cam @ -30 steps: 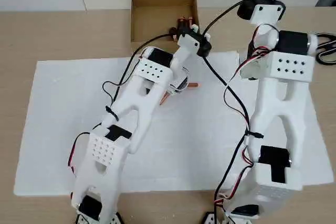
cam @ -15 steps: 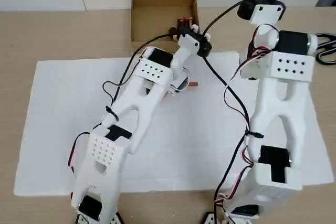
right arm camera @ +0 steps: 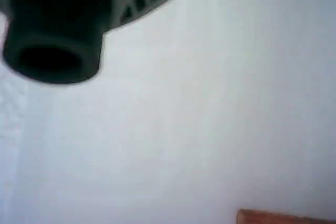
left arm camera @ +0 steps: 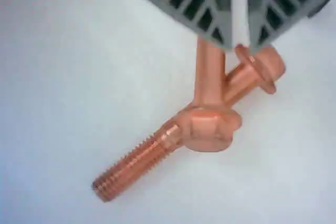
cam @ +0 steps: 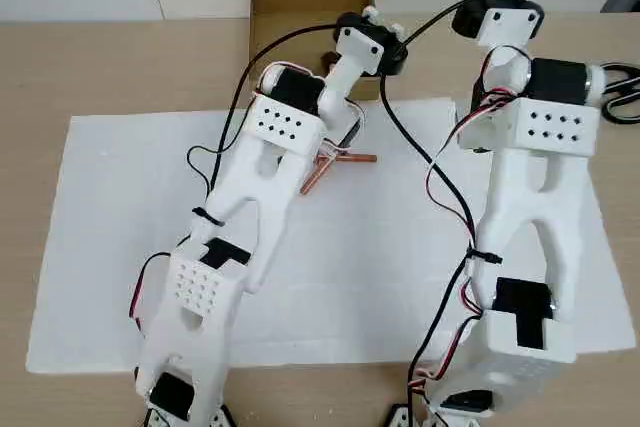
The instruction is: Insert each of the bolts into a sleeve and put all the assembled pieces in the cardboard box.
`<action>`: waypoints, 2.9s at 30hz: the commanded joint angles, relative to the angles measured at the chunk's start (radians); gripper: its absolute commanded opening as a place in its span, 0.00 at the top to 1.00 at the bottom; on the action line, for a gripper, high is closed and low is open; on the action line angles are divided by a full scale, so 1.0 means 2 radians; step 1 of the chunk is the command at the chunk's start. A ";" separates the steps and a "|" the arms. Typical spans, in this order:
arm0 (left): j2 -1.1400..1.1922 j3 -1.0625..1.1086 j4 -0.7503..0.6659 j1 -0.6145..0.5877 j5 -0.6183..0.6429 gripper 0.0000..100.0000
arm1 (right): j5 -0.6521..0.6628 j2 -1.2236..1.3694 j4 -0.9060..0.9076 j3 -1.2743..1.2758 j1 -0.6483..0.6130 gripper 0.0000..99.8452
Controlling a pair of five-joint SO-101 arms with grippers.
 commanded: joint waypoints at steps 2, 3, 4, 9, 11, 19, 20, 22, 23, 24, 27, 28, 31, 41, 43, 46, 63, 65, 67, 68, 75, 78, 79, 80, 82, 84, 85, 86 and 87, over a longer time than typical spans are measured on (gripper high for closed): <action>-0.001 0.007 -0.012 -0.002 0.005 0.99 | -0.007 -0.030 -0.001 -0.002 0.001 1.00; 0.005 0.016 -0.018 -0.002 0.003 0.99 | -0.007 -0.030 -0.001 -0.002 0.001 1.00; 0.010 0.023 -0.022 0.000 0.003 0.98 | -0.007 -0.030 -0.001 -0.002 0.001 1.00; 0.038 0.026 -0.035 -0.002 0.002 0.91 | -0.007 -0.030 0.000 -0.002 0.001 1.00; 0.042 0.026 -0.041 -0.005 0.002 0.91 | -0.007 -0.030 0.000 -0.002 0.002 1.00; 0.045 0.030 -0.062 -0.010 0.003 0.91 | -0.007 -0.030 0.000 -0.002 0.002 1.00; 0.045 0.030 -0.062 -0.011 0.003 0.91 | -0.007 -0.030 0.000 -0.002 0.002 1.00; 0.045 0.030 -0.066 -0.011 0.003 0.91 | -0.007 -0.030 0.000 -0.002 0.002 1.00; 0.045 0.031 -0.067 -0.011 0.003 0.91 | -0.007 -0.030 0.000 -0.002 0.002 1.00; 0.045 0.031 -0.068 -0.011 0.003 0.91 | -0.007 -0.030 0.000 -0.002 0.002 1.00; 0.053 0.027 -0.068 -0.009 0.004 0.91 | -0.007 -0.030 0.000 -0.002 0.002 1.00; 0.057 0.026 -0.068 -0.009 0.004 0.91 | -0.007 -0.030 0.000 -0.002 0.002 1.00; 0.064 0.026 -0.066 -0.009 0.004 0.91 | -0.007 -0.030 0.000 -0.002 0.002 1.00; 0.067 0.030 -0.068 -0.009 0.004 0.91 | -0.007 -0.030 0.000 -0.002 0.002 1.00; 0.068 0.030 -0.069 -0.009 0.004 0.91 | -0.007 -0.030 0.000 -0.002 0.002 1.00; 0.068 0.030 -0.069 -0.009 0.004 0.91 | -0.007 -0.030 0.000 -0.002 0.002 1.00; 0.068 0.031 -0.069 -0.008 0.005 0.99 | -0.017 -0.030 0.000 -0.002 0.001 1.00; 0.068 0.031 -0.069 -0.008 0.005 0.99 | -0.017 -0.030 0.000 -0.002 0.001 1.00; 0.068 0.031 -0.069 -0.008 0.005 0.99 | -0.017 -0.030 0.000 -0.002 0.001 1.00; 0.068 0.031 -0.069 -0.008 0.005 0.99 | -0.017 -0.030 0.000 -0.002 0.001 1.00; 0.062 -0.002 -0.043 0.016 0.005 0.99 | -0.017 -0.030 0.000 -0.002 0.001 1.00; 0.064 -0.045 -0.017 0.018 0.005 0.99 | -0.017 -0.030 0.000 -0.002 0.001 1.00; 0.064 -0.059 -0.008 0.017 0.005 0.99 | -0.017 -0.030 0.000 -0.002 0.001 1.00; 0.064 -0.073 0.000 0.015 0.005 0.99 | -0.017 -0.030 0.000 -0.002 0.001 1.00; 0.065 -0.099 0.019 0.015 0.005 0.99 | -0.017 -0.030 0.000 -0.002 0.001 1.00; 0.065 -0.120 0.036 0.014 0.005 0.99 | -0.017 -0.030 0.000 -0.002 0.001 1.00; 0.066 -0.129 0.043 0.010 0.005 0.99 | -0.017 -0.030 0.000 -0.002 0.001 1.00; 0.066 -0.136 0.049 0.006 0.005 0.99 | -0.017 -0.030 0.000 -0.002 0.001 1.00; 0.066 -0.143 0.054 0.000 0.005 0.99 | -0.017 -0.030 0.000 -0.002 0.001 1.00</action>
